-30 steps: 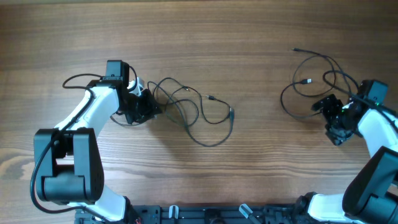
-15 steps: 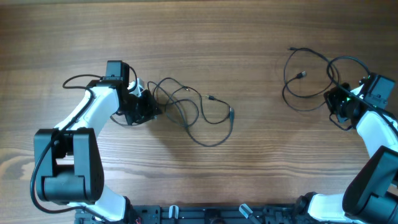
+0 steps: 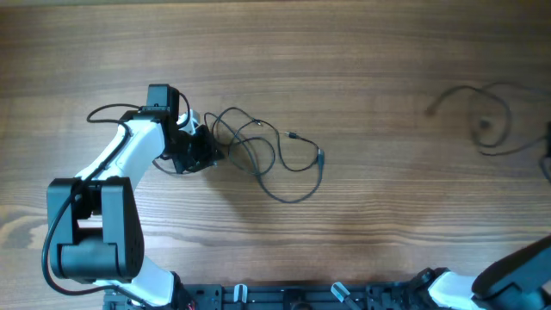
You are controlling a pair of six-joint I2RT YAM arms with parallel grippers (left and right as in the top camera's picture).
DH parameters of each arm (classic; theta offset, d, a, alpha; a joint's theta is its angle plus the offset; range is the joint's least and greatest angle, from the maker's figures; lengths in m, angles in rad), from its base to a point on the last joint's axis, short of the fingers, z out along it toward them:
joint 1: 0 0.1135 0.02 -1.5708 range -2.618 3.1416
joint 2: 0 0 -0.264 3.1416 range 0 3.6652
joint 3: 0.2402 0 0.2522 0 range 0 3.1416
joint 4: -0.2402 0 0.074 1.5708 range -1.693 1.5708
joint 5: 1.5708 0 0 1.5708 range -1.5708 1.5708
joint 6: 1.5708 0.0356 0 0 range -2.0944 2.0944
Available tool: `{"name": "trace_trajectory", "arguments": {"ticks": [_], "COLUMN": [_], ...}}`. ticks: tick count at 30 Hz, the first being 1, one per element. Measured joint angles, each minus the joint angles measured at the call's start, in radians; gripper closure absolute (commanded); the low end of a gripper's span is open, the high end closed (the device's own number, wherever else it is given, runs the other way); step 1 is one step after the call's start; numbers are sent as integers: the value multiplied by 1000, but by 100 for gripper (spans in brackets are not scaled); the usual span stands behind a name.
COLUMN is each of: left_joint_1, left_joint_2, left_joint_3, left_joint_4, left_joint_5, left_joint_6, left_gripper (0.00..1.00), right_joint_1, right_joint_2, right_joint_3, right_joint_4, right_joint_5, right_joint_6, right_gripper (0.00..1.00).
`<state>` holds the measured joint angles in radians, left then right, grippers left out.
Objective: Untangle cables
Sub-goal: 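Lay the cable down on the right and move the right gripper aside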
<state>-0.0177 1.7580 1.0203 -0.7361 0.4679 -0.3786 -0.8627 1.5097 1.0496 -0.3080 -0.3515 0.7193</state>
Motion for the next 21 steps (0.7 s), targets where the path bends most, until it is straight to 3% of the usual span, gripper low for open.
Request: {"name": "trace_trajectory", "arguments": {"ticks": [2,4,7,11,14,21], "left_joint_1": [0,0,0,0,0,0], "left_joint_2": [0,0,0,0,0,-3], "left_joint_3": [0,0,0,0,0,0], "left_joint_4": [-2,-1,-2,-1,-2,14], "left_joint_5": [0,0,0,0,0,0], "left_joint_6": [0,0,0,0,-1,-1], "left_gripper": [73,73,73,75,85,96], "right_joint_1": [-21,-23,-1,59,119,234], "right_joint_2": [-10,-11,-11,-11,-11,-11], "right_joint_3": [6,6,6,6,6,6], "right_joint_4": [-14,-33,-37,-76,-131,-251], "right_joint_5": [0,0,-10,-30,-33,-34], "right_joint_6": [3,11,-11,-62,-99,-202], "right_gripper": [84,53,29,14,0,0]}}
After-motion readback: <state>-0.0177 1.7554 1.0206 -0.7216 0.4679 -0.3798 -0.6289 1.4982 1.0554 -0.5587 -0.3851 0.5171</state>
